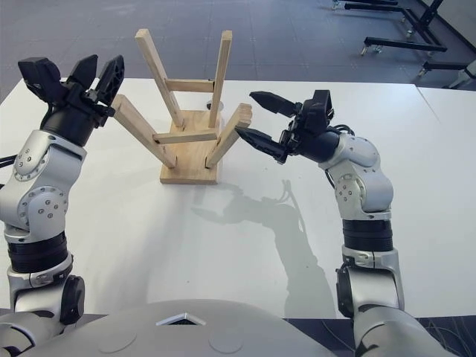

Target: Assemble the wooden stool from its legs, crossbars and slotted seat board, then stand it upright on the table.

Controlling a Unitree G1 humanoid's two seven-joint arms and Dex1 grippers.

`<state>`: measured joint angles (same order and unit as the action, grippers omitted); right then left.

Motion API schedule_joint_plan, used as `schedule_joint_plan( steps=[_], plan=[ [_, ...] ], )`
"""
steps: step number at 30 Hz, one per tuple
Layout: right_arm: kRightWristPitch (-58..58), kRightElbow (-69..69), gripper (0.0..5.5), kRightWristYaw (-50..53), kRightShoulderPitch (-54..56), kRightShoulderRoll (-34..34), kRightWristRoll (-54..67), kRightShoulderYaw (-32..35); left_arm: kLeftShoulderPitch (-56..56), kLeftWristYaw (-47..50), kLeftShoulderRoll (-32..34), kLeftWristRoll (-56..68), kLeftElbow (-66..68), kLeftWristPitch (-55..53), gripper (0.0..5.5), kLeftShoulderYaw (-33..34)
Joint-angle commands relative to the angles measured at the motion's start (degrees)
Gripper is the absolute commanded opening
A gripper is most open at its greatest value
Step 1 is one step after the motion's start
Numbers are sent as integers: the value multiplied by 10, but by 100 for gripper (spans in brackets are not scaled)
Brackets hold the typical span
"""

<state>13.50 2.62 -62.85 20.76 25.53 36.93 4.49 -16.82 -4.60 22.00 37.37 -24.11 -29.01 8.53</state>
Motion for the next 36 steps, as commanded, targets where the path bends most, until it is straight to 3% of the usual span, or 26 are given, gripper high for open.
schedule_joint_plan(
  steps=[1,17,36],
  plan=[
    [-1,-11,320,-10,18,4,-3,-1,22,-16,0,-19,18,-27,294,-16],
    [9,-6,306,-21,39,2,52,41,14,-49,-5,-34,31,-30,294,-11],
    [13,-79,306,-55,69,3,-11,-26,2,-85,-1,-48,48,-33,294,-24]
  ],
)
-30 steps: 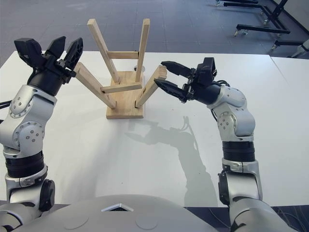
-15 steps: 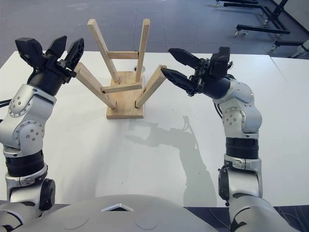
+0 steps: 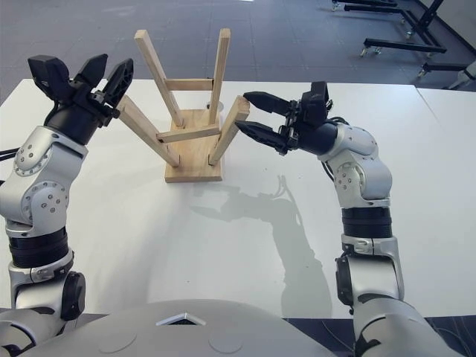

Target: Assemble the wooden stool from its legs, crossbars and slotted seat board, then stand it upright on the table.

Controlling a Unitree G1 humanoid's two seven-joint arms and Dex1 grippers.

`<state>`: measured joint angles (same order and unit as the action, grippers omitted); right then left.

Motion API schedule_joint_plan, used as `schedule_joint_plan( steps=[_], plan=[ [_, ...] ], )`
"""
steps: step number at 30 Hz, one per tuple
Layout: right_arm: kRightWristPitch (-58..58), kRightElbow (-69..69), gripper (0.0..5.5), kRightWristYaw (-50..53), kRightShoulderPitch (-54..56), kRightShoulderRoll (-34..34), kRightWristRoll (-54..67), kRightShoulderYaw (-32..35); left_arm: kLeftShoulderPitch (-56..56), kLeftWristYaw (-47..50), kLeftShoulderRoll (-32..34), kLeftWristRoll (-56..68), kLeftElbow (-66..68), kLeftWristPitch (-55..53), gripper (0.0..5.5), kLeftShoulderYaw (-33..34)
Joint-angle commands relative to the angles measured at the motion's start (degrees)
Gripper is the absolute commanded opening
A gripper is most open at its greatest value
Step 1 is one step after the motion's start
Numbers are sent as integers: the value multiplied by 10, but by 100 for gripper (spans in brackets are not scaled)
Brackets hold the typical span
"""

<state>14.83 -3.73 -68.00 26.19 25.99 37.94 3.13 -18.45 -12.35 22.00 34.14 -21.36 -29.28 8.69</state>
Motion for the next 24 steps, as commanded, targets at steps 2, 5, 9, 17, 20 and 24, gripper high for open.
schedule_joint_plan(
  steps=[2,5,9,17,20,24],
  plan=[
    [-3,-22,306,-3,17,-1,-26,-14,19,-10,-3,-18,21,-30,294,-26],
    [-7,-30,306,-3,20,0,-35,-17,19,-12,-6,-21,20,-30,294,-26],
    [-18,-46,306,0,30,0,-51,-22,18,-13,-7,-22,19,-30,294,-26],
    [-36,-80,306,0,66,-3,-75,-28,22,-13,-9,-24,20,-28,294,-28],
    [-40,-90,306,0,76,-6,-80,-29,21,-14,-11,-26,21,-27,294,-29],
    [-44,-97,306,-1,86,-13,-81,-32,21,-13,-11,-28,20,-28,294,-29]
  ],
)
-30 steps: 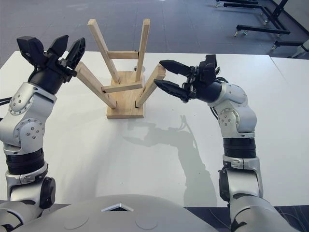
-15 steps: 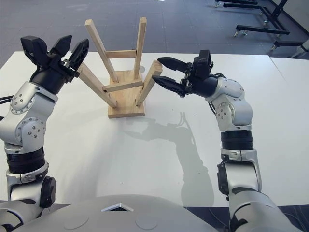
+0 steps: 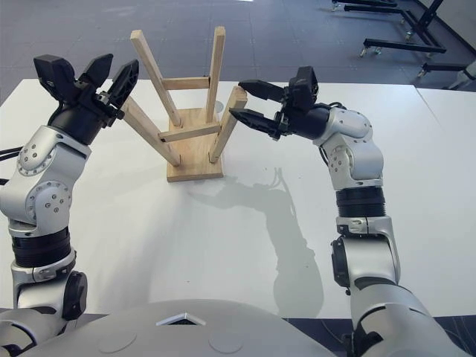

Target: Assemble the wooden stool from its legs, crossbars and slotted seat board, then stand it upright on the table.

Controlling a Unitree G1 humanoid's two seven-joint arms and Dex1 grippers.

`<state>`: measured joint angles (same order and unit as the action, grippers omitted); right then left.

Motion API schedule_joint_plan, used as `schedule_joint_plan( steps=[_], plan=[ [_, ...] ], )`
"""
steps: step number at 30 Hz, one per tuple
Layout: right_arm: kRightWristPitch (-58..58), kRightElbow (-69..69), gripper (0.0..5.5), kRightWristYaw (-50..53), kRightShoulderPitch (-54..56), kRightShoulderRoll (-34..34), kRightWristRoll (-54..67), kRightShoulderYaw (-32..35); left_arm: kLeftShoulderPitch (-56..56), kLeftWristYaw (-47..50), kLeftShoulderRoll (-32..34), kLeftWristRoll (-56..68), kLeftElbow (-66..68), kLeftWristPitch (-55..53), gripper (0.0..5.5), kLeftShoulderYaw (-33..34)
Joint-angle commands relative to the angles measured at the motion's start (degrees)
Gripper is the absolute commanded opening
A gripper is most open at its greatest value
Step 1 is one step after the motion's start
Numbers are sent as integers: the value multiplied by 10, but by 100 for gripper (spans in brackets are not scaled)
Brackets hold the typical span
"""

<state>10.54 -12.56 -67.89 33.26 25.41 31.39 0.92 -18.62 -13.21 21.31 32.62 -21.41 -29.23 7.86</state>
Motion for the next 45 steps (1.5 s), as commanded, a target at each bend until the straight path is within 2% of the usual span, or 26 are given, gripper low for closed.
schedule_joint_plan(
  steps=[1,9,21,27,31,36,41,45],
  plan=[
    [-2,-10,306,-2,17,-9,-15,-11,23,-5,-4,-15,21,-29,294,-22],
    [-10,-9,306,-2,22,-22,-14,-11,18,-11,2,-30,28,-28,294,-27],
    [-40,79,306,57,44,-55,27,42,10,-22,6,-34,37,-31,294,-24],
    [-70,217,306,213,7,-54,-124,3,15,-24,12,-31,29,-37,294,-18],
    [-40,311,306,318,-50,-51,-266,-66,23,-24,19,-28,19,-46,294,-11],
    [-55,331,306,383,-87,-30,-462,-166,20,-25,22,-27,20,-52,294,-9],
    [-52,326,306,434,-73,-41,-565,-193,15,-29,21,-26,26,-51,294,-10],
    [-57,319,306,431,-64,-36,-617,-219,10,-30,19,-27,29,-51,294,-12]
  ],
)
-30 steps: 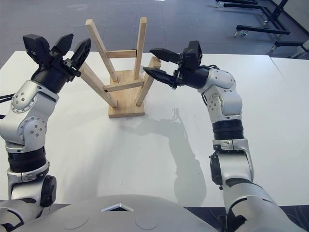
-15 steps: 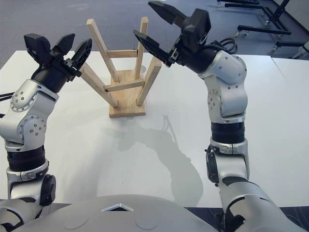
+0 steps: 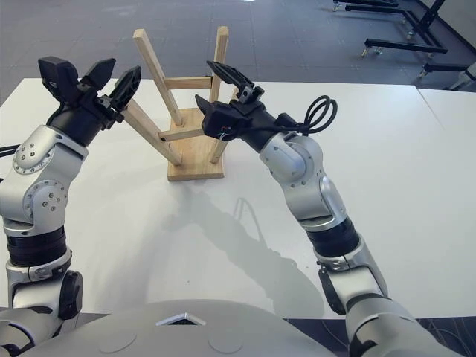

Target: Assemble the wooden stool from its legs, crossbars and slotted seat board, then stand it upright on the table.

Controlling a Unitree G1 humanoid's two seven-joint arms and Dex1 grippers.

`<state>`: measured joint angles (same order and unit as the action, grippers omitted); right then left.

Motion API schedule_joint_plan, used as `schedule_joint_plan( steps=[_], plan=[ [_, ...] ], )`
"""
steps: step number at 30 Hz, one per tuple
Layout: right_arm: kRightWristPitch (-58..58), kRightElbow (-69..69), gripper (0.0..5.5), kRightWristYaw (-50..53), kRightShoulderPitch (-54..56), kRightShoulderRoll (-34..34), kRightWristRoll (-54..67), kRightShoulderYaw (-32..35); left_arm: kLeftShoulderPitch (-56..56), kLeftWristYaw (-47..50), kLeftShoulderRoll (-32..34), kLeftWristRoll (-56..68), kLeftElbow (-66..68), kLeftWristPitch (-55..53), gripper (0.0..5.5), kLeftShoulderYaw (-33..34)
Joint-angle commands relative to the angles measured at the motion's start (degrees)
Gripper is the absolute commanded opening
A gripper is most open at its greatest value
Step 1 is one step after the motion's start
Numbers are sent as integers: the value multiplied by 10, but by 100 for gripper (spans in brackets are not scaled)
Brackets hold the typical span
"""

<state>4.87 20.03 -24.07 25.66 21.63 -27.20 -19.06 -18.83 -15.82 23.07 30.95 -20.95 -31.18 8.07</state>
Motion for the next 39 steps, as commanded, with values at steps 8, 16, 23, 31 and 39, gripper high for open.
schedule_joint_plan(
  steps=[8,16,23,31,39],
  plan=[
    [15,-38,306,-34,8,3,-99,-58,4,-5,-1,-9,26,-31,294,-18],
    [52,-54,306,-18,6,-15,-151,-58,4,-10,0,-8,26,-32,294,-20],
    [74,-66,306,-50,-10,-19,-156,-66,2,-12,-1,-10,27,-33,294,-21],
    [92,-63,306,-104,-23,-13,-162,-84,1,-9,-4,-9,24,-37,294,-19],
    [100,-57,306,-155,-29,6,-165,-99,0,-6,-9,-8,25,-39,294,-15]
  ],
)
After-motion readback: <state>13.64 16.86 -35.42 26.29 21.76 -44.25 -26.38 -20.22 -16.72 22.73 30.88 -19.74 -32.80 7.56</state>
